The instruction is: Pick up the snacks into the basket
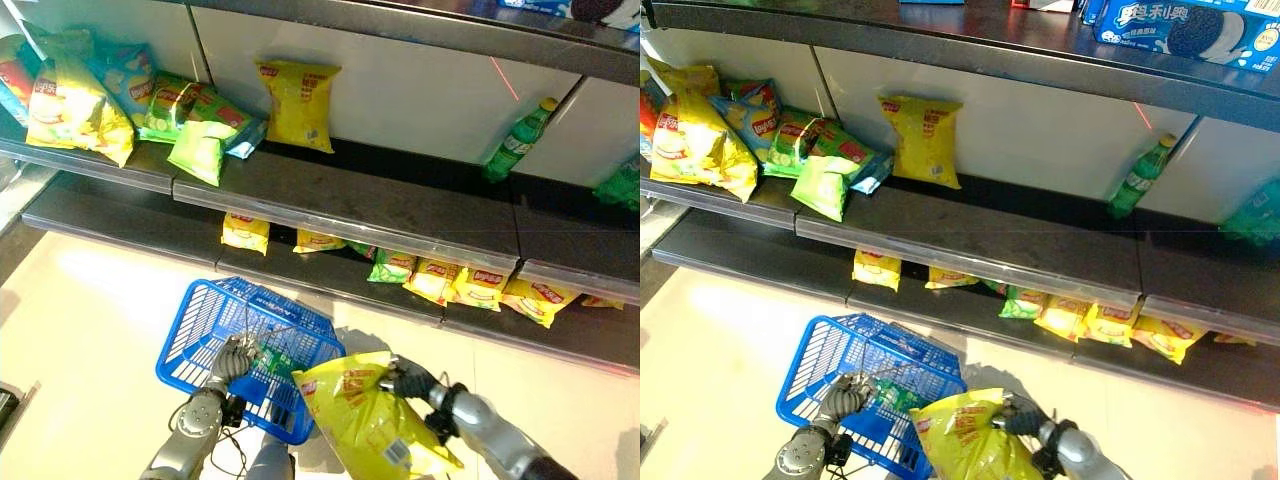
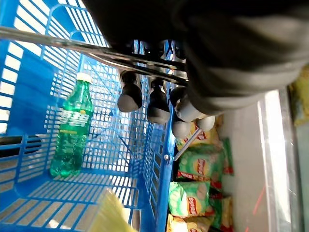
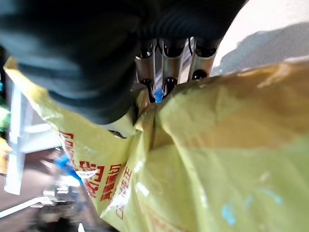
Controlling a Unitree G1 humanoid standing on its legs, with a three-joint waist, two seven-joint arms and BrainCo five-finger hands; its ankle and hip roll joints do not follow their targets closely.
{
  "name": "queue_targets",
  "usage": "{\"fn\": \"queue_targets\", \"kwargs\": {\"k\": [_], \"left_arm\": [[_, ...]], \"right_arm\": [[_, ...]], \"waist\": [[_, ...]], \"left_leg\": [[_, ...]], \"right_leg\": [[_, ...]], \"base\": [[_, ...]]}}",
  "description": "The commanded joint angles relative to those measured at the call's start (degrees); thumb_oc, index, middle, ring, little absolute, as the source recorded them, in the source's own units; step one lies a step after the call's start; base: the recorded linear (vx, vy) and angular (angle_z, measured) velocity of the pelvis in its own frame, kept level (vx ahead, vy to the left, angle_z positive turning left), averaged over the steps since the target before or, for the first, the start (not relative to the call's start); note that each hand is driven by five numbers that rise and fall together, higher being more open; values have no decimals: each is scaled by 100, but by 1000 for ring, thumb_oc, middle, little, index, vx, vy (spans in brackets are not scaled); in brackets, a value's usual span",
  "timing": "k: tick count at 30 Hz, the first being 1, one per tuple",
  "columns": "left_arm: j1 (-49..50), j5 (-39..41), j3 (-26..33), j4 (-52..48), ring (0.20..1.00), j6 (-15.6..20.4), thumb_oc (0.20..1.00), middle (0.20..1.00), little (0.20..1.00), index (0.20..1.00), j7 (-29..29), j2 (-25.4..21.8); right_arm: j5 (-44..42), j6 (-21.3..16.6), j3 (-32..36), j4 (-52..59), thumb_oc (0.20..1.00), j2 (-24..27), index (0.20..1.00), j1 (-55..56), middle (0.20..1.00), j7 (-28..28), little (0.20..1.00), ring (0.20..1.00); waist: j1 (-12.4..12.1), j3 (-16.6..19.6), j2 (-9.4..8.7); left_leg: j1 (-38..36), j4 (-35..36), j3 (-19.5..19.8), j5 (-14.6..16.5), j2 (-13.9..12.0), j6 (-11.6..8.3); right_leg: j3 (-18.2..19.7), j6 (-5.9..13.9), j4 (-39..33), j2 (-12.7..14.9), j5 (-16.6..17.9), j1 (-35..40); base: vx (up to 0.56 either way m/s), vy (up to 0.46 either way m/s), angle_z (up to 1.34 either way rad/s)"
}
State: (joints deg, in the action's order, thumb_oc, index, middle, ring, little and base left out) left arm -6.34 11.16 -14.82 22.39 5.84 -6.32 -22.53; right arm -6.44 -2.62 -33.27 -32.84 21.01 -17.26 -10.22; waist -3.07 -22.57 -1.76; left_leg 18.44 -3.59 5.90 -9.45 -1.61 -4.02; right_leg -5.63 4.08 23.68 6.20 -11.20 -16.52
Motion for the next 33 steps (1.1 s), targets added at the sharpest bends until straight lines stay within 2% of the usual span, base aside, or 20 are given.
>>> {"fn": "queue_targets", "kwargs": {"k": [1,3,5,14,17,25,33], "left_arm": [[-642,468,-26,-1253,200,646,200,200,200,200,-37,-52],[-688,501,-72,-1299,200,638,200,200,200,200,-50,-56],[-812,649,-304,-1528,200,619,200,200,200,200,-25,-18],[-951,919,-822,-1966,200,583,200,200,200,200,111,2],[-993,1019,-1162,-2155,200,531,200,200,200,200,183,31],[-1033,1212,-1639,-2462,200,495,200,200,200,200,396,-222],[-1041,1350,-1861,-2554,200,499,200,200,200,200,524,-438]], "right_arm": [[780,-246,-331,-195,200,-367,200,-191,200,327,200,200],[909,-241,-395,-368,200,-482,200,-326,200,438,200,200],[1061,-176,-507,-949,200,-868,200,-646,200,646,200,200],[873,-112,-585,-1591,200,-1376,200,-1240,200,958,200,200],[808,-82,-727,-1801,200,-1641,200,-1643,200,1106,200,200],[356,-100,-337,-2001,200,-1597,200,-2692,200,1524,200,200],[-26,-181,147,-2370,200,-1416,200,-3501,200,1875,200,200]], "waist": [[-57,153,-47],[-79,136,-21],[-134,74,55],[-266,-60,207],[-362,-137,301],[-474,-292,459],[-504,-443,590]], "left_leg": [[217,-824,-188,937,355,166],[236,-826,-183,933,363,169],[283,-797,-171,914,406,181],[406,-753,-112,870,510,195],[430,-705,-76,846,549,195],[585,-726,-64,830,615,213],[719,-790,-35,818,674,217]], "right_leg": [[155,300,-1215,101,753,114],[162,302,-1220,108,757,101],[161,306,-1235,140,755,73],[129,319,-1247,191,763,7],[84,324,-1268,219,761,-16],[97,331,-1188,255,770,-202],[102,322,-958,289,700,-363]], "base": [[6,28,14],[8,25,4],[8,33,1],[6,8,6],[18,-1,9],[13,4,10],[11,-1,6]]}}
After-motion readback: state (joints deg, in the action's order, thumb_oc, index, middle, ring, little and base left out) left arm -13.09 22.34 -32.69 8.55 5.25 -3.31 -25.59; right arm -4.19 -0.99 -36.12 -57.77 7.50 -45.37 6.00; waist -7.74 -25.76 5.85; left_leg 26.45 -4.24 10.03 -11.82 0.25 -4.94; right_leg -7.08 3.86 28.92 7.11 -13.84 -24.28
